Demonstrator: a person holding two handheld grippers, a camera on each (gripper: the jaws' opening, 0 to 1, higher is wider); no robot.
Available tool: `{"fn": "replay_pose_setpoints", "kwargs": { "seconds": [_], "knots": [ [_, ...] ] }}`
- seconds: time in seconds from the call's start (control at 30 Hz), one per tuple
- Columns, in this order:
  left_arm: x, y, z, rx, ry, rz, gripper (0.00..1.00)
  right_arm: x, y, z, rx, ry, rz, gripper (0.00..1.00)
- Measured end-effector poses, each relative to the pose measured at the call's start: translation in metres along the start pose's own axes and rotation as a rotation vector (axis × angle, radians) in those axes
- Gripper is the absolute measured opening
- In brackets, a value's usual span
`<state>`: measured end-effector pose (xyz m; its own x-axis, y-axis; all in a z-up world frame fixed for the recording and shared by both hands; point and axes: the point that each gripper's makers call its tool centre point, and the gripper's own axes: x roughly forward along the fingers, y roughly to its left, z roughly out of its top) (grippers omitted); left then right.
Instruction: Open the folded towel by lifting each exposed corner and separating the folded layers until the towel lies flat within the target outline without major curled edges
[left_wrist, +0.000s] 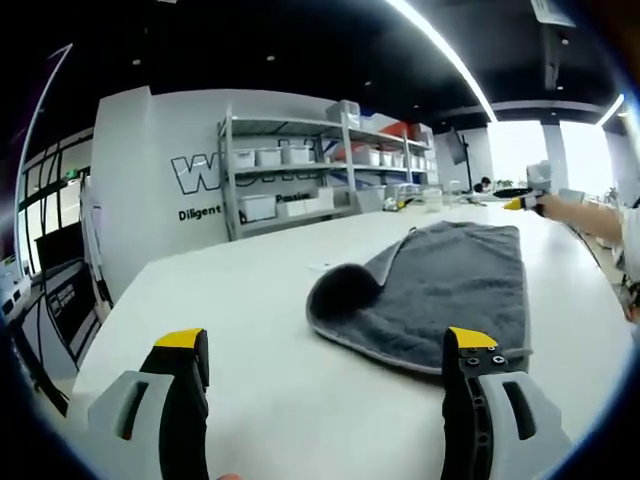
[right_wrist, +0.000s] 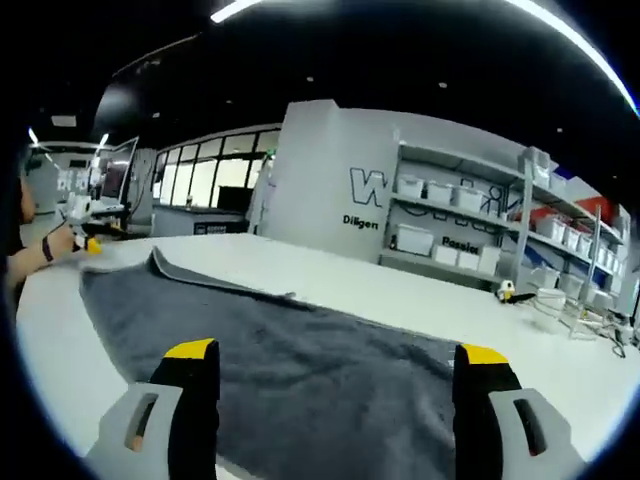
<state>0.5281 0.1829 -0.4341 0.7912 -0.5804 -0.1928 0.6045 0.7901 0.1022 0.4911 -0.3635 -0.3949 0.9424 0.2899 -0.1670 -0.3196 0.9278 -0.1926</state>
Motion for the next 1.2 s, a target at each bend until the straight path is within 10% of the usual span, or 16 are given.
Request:
{"fn": "replay_pose_setpoints", "kwargs": {
  "seconds": [0.33, 1.2],
  "knots": [
    [-0.001, -0.003, 0.004, -0.018, -0.027, -0.012, 0.96, -0.066, 0.020, -0.060, -0.038, 0.047, -0.017, 0.99],
    [0.007, 0.007, 0.003, 0.058, -0.011, 0.006, 0.95, -0.085, 0.001, -0.082, 0.077, -0.029, 0.027, 0.99]
  ]
}}
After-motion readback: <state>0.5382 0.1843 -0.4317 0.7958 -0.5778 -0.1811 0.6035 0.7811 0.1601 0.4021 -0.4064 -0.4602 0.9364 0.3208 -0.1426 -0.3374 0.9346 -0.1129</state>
